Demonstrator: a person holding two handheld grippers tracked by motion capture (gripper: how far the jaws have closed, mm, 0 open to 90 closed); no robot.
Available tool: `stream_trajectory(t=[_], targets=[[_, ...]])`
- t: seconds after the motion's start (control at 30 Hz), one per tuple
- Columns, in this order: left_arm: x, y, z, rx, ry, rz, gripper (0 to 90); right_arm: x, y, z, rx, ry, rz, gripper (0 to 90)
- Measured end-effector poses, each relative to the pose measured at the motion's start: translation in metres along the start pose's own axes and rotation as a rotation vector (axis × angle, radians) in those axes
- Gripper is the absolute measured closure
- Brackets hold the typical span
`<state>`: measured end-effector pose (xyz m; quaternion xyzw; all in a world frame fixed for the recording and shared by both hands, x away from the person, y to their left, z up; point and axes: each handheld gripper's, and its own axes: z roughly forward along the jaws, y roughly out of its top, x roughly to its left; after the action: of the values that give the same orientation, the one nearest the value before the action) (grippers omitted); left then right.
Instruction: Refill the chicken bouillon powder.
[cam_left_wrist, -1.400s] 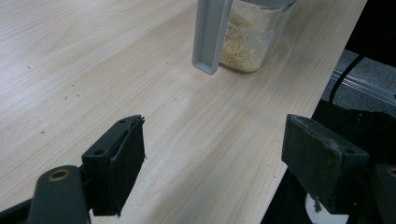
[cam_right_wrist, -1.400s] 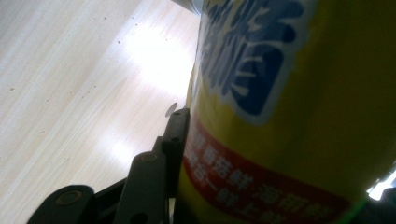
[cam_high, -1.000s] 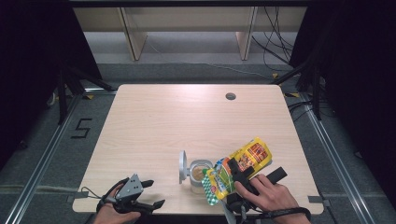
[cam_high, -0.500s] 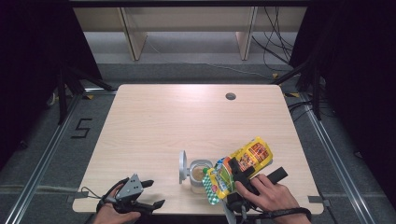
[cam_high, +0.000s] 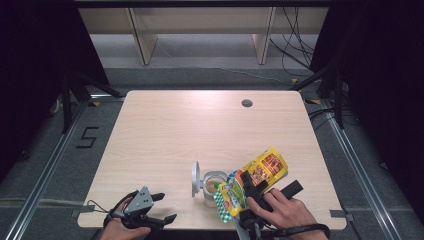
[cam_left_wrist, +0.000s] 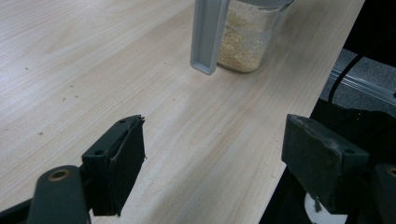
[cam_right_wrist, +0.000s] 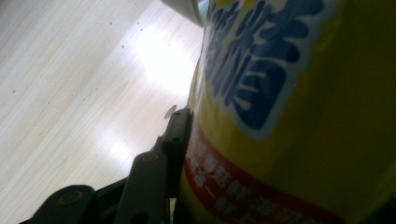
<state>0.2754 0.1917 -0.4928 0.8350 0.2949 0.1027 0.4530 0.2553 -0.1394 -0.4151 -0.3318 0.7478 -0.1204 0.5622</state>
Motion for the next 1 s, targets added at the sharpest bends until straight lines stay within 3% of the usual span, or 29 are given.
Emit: stream_trajectory(t=[0.1, 0.17, 0.2, 0.23, 0.27, 0.33, 0.47, 0.53, 0.6, 0.63, 0.67, 0.7, 0.73, 0.77, 0.93, 0.97, 1.0], targets=[[0.0007, 0.0001, -0.0003, 0.007, -0.001, 0.005, 20.7, -0.004, 0.0, -0.0002, 0.0, 0.009, -0.039, 64.2], [-0.0002, -0.0001, 0.0004, 0.0, -0.006, -0.004, 20.8, -0.0035, -0.0005, -0.0005, 0.007, 0.003, -0.035, 64.2], [-0.0004, -0.0002, 0.0006, -0.002, -0.004, -0.003, 20.8, -0.0016, -0.0003, -0.0005, 0.012, 0.003, -0.007, 64.2], [-0.0004, -0.0001, 0.0006, -0.003, -0.005, -0.004, 20.7, -0.0014, -0.0004, 0.0001, 0.007, 0.02, -0.003, 64.3], [-0.0002, -0.0001, 0.0005, 0.0, -0.005, -0.004, 20.8, -0.002, -0.0007, 0.0007, 0.006, 0.008, -0.031, 64.3], [0.0, 0.0, 0.0004, 0.002, -0.006, -0.005, 20.7, -0.0022, -0.0004, 0.0008, 0.001, 0.009, -0.039, 64.3], [0.0001, -0.0002, 0.0006, 0.004, -0.001, 0.006, 20.7, -0.0023, 0.0002, 0.0002, 0.0, 0.001, -0.032, 64.3], [0.0001, -0.0006, 0.0007, 0.001, -0.001, 0.007, 20.8, -0.0006, 0.0015, 0.0, 0.003, 0.015, 0.002, 64.2], [0.0001, -0.0008, 0.0011, -0.003, 0.002, 0.006, 20.8, -0.0038, 0.0022, 0.0003, 0.005, 0.015, -0.062, 64.3], [0.0, -0.0009, 0.0013, -0.003, 0.002, 0.005, 20.7, -0.0023, 0.0041, -0.001, 0.012, 0.021, -0.031, 64.2], [0.0002, -0.0008, 0.0013, -0.003, 0.001, 0.01, 20.8, -0.0049, 0.0045, -0.0008, 0.003, 0.016, -0.068, 64.2], [0.0001, -0.0008, 0.0013, -0.003, 0.002, 0.01, 20.7, -0.0034, 0.0064, -0.0016, 0.006, 0.016, -0.033, 64.2], [0.0001, -0.0009, 0.0015, -0.005, 0.002, 0.01, 20.7, -0.0076, 0.0061, -0.0002, -0.01, 0.007, -0.095, 64.3], [0.0, -0.0009, 0.001, -0.003, 0.003, 0.007, 20.7, -0.0084, 0.0066, -0.0002, -0.004, -0.013, -0.109, 64.3], [0.0001, -0.001, 0.0012, -0.003, 0.002, 0.007, 20.8, -0.009, 0.0067, -0.0002, -0.003, -0.013, -0.129, 64.2], [0.0001, -0.0009, 0.0012, -0.003, 0.002, 0.01, 20.7, -0.0086, 0.0069, -0.0007, -0.003, -0.012, -0.111, 64.2], [0.0001, -0.0009, 0.0012, -0.004, 0.003, 0.01, 20.8, -0.0046, 0.0086, -0.0018, 0.001, -0.003, -0.043, 64.2]])
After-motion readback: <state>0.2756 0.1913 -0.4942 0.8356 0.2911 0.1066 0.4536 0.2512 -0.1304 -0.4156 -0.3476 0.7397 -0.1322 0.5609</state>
